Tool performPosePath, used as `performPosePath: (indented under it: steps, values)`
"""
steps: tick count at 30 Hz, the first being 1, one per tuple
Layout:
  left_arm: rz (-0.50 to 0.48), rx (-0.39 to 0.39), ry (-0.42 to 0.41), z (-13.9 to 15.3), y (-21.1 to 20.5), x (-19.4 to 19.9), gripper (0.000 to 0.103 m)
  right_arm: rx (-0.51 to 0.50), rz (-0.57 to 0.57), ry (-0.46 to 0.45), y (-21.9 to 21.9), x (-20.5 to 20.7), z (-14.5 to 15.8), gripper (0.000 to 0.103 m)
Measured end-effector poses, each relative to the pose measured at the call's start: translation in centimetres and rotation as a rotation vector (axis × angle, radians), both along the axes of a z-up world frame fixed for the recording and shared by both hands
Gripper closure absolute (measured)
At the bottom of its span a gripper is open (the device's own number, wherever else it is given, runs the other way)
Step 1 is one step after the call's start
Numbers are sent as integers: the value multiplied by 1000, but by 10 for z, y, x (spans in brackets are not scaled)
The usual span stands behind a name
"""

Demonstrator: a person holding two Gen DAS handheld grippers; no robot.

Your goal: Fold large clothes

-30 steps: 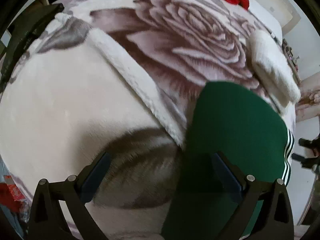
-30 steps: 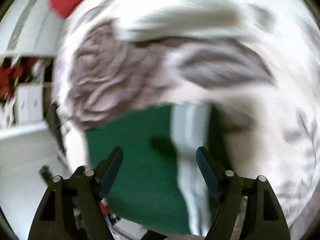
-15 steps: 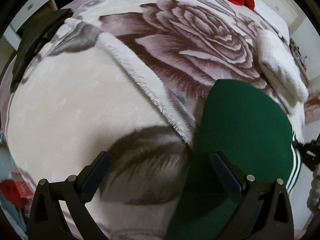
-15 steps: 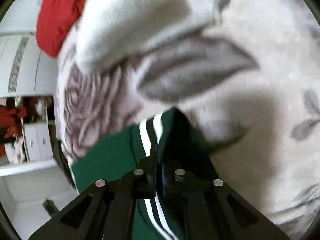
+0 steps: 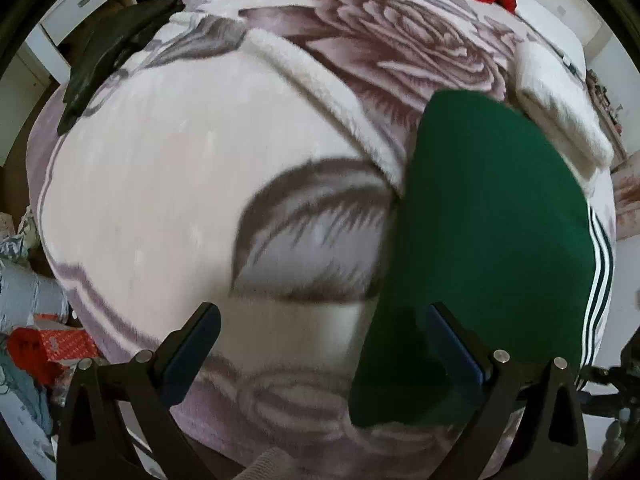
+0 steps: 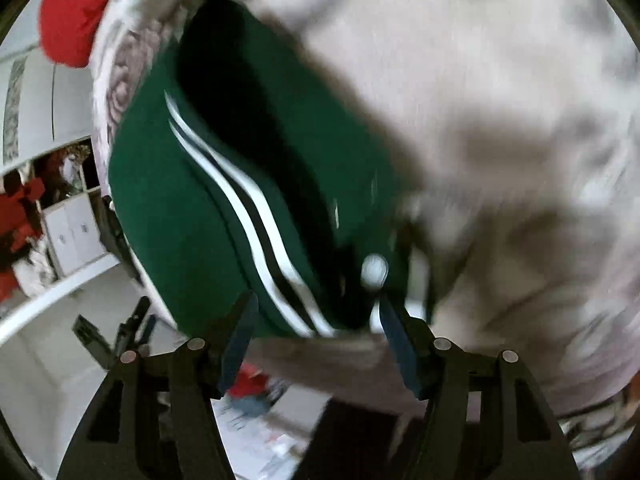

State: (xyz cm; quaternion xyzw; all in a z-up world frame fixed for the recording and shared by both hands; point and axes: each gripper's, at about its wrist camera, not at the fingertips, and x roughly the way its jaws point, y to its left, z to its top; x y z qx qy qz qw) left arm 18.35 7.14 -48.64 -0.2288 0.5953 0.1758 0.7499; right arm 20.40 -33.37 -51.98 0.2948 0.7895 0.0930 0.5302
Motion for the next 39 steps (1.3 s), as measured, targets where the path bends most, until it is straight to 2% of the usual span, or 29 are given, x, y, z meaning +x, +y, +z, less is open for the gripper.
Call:
performPosePath:
  steps: [1,2,3,5,9,11,13,16,18,19,20,21,25,27,30,32,33,36,38,39]
  values:
    - [-1,5,1,0,-2,-2,0,25,-13,9,5,-5,-9,41]
    - [-4,18,3,0,-4,-3,0,18,-31,-7,8,-9,-13,57]
    - [-7,29,3,1,-6,-4,0,-26,-56,-46,7,-10,-13,86]
    - [-13,48,5,3,-9,-6,0,-43,-86,-75,6,-13,-8,86]
    - [-7,51,-4,10,-14,-10,0,-91,-132,-179,1,-29,43,88]
    - [-8,60,-7,10,-16,-11,0,-103,-131,-196,0,-33,55,88]
    - [-3,62,-10,7,-17,-10,0,-131,-104,-176,1,-33,44,88]
    - [6,52,-4,-2,-14,-6,0,-138,-81,-69,3,-28,-10,87]
    - [7,25,-12,-3,-10,-4,0,-126,-72,-37,5,-25,-33,79]
    - [11,14,-26,-2,-9,-3,0,-104,-57,-29,6,-23,-34,78]
    - [15,2,-41,-1,-7,-3,0,-78,-33,-29,7,-20,-31,66]
    - [15,-15,-61,0,-5,-2,0,-75,4,-35,5,-17,-22,50]
    - [-15,-108,-114,-6,-3,12,0,-142,51,-172,-6,-4,13,29]
    - [-31,-200,-154,-13,-2,23,0,-102,63,-218,-1,10,17,19]
    - [-46,-307,-205,-25,-2,40,0,-71,151,-311,22,43,9,16]
    - [-50,-400,-227,-40,-3,52,0,-11,193,-329,25,58,-7,15]
    - [-52,-431,-227,-45,-4,55,0,17,213,-326,30,69,-20,8]
    - [-72,-602,-242,-71,-8,69,0,117,281,-270,30,87,-61,4]
    - [-78,-679,-260,-80,-9,75,0,238,276,-196,26,95,-89,0]
    - [-78,-696,-267,-82,-9,78,0,267,280,-177,24,97,-95,0]
